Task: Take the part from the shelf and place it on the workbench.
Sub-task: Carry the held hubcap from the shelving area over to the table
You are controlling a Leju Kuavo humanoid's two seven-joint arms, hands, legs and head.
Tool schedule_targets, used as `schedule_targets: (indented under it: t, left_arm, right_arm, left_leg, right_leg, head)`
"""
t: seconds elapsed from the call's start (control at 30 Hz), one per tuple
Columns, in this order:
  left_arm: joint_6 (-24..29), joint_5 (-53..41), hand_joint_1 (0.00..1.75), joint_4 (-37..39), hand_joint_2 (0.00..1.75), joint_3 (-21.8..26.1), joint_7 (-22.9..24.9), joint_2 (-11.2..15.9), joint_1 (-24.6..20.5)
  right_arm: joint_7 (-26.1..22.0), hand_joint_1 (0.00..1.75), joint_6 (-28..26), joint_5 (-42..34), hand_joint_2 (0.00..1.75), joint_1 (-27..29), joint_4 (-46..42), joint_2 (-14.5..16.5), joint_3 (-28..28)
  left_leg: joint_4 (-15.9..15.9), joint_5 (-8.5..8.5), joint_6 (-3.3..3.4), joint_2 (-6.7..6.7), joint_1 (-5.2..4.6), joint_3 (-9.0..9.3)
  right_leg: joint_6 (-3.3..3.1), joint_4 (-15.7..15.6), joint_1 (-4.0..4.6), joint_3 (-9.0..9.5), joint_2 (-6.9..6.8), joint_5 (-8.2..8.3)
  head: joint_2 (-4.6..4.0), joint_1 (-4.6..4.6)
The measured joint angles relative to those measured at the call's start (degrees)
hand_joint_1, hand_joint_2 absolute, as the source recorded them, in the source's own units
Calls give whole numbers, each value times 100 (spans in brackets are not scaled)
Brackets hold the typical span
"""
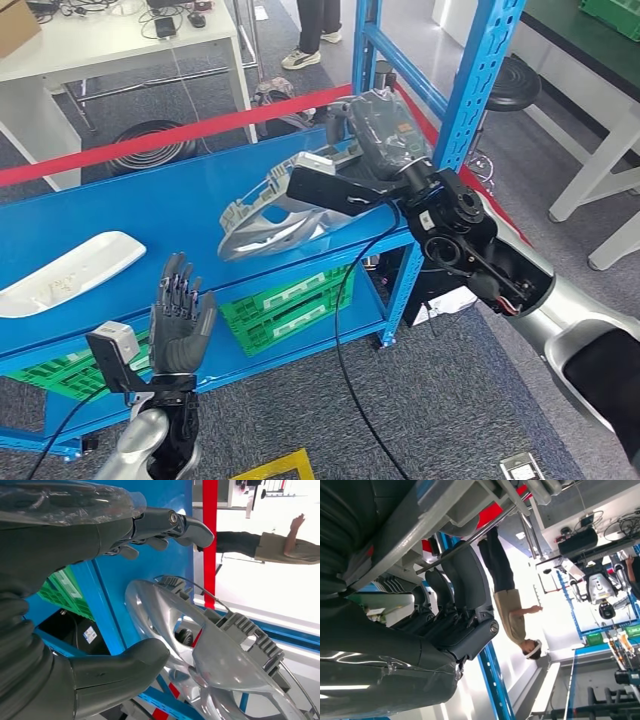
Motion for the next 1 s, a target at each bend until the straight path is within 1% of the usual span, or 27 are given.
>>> schedule_targets:
  t: [0.27,0.33,0.47,0.53,0.57,0.6,0.63,0.67,0.7,0.73,0.77,0.8,0.83,0.87,0.9,0.93,0.97,1.0]
  left_arm:
    - [0,-2,0,0,175,0,28,0,-1]
    - [11,-1,0,0,175,0,38,1,0]
    - [31,0,0,0,175,0,52,7,2]
    - [47,0,0,-1,175,0,57,13,1]
    - [57,0,0,-3,175,0,59,15,1]
    - [70,1,0,-8,175,1,60,16,4]
    - [80,1,0,-13,175,1,61,17,5]
    - [87,1,0,-19,175,2,62,17,4]
    - [92,2,0,-22,175,2,63,15,6]
    - [96,3,0,-24,175,2,64,15,8]
    - [97,4,0,-23,175,2,65,14,15]
    - [98,5,0,-23,175,2,66,13,27]
    - [99,5,0,-22,175,2,67,13,36]
    - [100,6,0,-22,175,2,67,11,40]
    - [100,7,0,-23,175,2,68,10,42]
    - [101,7,0,-23,175,2,68,10,42]
    - [105,8,0,-24,175,2,72,11,39]
    - [110,9,0,-25,175,2,73,12,40]
  right_arm:
    - [26,175,23,27,175,7,0,-5,-1]
    - [28,175,35,44,175,8,0,-5,5]
    - [27,175,43,64,175,9,0,-5,30]
    - [24,175,43,75,175,9,0,-5,37]
    - [21,175,43,80,175,6,-1,-5,38]
    - [17,175,43,84,175,7,-2,-6,36]
    - [13,175,43,85,175,6,-2,-8,35]
    - [10,175,44,85,175,6,-3,-12,34]
    - [7,175,45,85,175,10,-3,-15,37]
    - [4,175,45,85,175,14,-2,-17,43]
    - [1,175,45,84,175,22,-2,-19,54]
    - [-2,175,45,84,175,35,-1,-21,65]
    - [-4,175,45,83,175,47,-1,-23,74]
    - [-4,175,45,83,175,55,0,-25,80]
    - [-3,175,45,84,175,61,0,-26,82]
    - [-3,175,45,84,175,65,3,-27,85]
    - [-3,175,45,84,175,67,4,-28,91]
    - [-4,175,45,81,175,75,7,-29,98]
  left_leg:
    - [0,0,0,0,0,0]
    - [17,-7,12,0,-4,-5]
    - [55,-31,51,0,-13,-19]
    - [67,-40,80,-1,-26,-31]
    - [42,-31,107,-3,-31,-25]
    - [-16,-6,135,-5,-17,7]
    - [-91,27,170,-15,-1,48]
    - [-163,60,197,-24,17,91]
    - [-210,83,213,-38,34,123]
    - [-225,89,223,-56,34,131]
    - [-223,85,221,-77,36,131]
    - [-219,78,213,-110,42,134]
    - [-207,65,195,-153,57,139]
    - [-182,44,163,-209,82,143]
    - [-140,12,115,-268,111,146]
    - [-95,-24,59,-326,137,137]
    - [-42,-54,2,-381,149,119]
    - [-32,-65,-48,-429,155,107]
  right_leg:
    - [0,0,0,0,0,0]
    - [5,-6,-16,2,-1,2]
    - [33,-10,-46,7,-1,2]
    - [61,-24,-55,16,-5,7]
    - [83,-48,-51,33,-10,14]
    - [103,-62,-56,45,-18,12]
    - [115,-12,-54,30,-25,-36]
    - [123,153,-50,-41,-26,-140]
    - [128,456,-56,-182,-26,-297]
    - [138,851,-53,-374,-24,-480]
    - [154,1244,-57,-578,-22,-624]
    - [175,1511,-68,-731,-23,-680]
    - [196,1558,-86,-782,-23,-620]
    - [223,1369,-110,-718,-16,-450]
    - [263,976,-149,-549,23,-210]
    - [318,590,-183,-366,134,-56]
    - [328,285,-204,-217,233,42]
    - [309,112,-207,-122,307,65]
  head:
    - [0,1]
    - [0,-1]
    - [0,-17]
    - [0,-21]
    - [0,-25]
    - [0,-22]
    - [0,-12]
    - [0,7]
    - [0,37]
    - [0,65]
    - [0,87]
    - [0,108]
    - [0,121]
    - [0,128]
    - [0,138]
    - [0,147]
    - [1,160]
    - [1,164]
